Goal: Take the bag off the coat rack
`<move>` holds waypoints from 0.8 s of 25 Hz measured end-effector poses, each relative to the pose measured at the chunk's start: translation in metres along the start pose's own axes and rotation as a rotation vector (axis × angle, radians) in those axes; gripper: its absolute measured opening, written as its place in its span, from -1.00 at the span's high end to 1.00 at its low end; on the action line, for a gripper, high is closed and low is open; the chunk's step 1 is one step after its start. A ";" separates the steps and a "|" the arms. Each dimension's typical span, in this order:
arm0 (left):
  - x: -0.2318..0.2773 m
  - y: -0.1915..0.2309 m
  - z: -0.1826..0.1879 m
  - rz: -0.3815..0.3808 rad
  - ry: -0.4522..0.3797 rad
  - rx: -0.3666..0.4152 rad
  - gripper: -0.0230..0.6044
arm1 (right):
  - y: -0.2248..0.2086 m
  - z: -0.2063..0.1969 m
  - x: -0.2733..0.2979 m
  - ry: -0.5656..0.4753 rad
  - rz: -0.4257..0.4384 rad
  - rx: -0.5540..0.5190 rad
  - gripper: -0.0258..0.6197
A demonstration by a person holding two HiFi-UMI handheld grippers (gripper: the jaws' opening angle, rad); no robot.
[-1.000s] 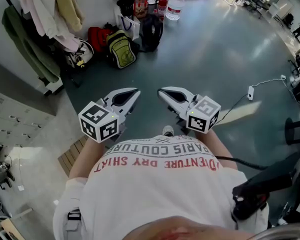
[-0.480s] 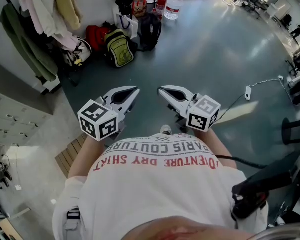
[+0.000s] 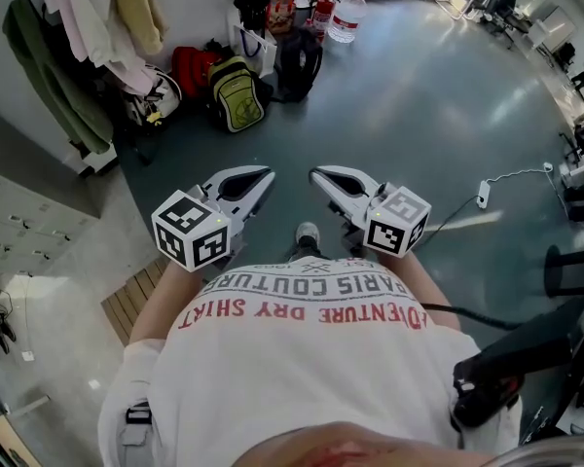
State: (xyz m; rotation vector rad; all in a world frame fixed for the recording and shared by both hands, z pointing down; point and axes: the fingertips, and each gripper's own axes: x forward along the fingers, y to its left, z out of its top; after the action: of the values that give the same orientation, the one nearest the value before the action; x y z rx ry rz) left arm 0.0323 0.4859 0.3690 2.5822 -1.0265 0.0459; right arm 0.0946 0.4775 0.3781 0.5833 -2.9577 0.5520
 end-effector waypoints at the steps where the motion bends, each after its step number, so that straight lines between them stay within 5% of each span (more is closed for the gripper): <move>1: 0.007 0.004 0.001 -0.002 0.005 0.002 0.92 | -0.010 0.001 0.002 -0.002 0.002 0.008 0.91; 10: 0.128 0.104 0.030 0.018 0.053 0.009 0.92 | -0.172 0.034 0.046 -0.024 -0.001 0.063 0.91; 20: 0.319 0.254 0.146 0.068 0.036 0.045 0.92 | -0.417 0.163 0.094 -0.085 -0.026 0.046 0.91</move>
State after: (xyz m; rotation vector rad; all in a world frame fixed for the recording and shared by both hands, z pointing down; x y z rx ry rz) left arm 0.0825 0.0557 0.3642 2.5760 -1.1114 0.1331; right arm 0.1651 0.0255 0.3779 0.6645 -3.0191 0.6085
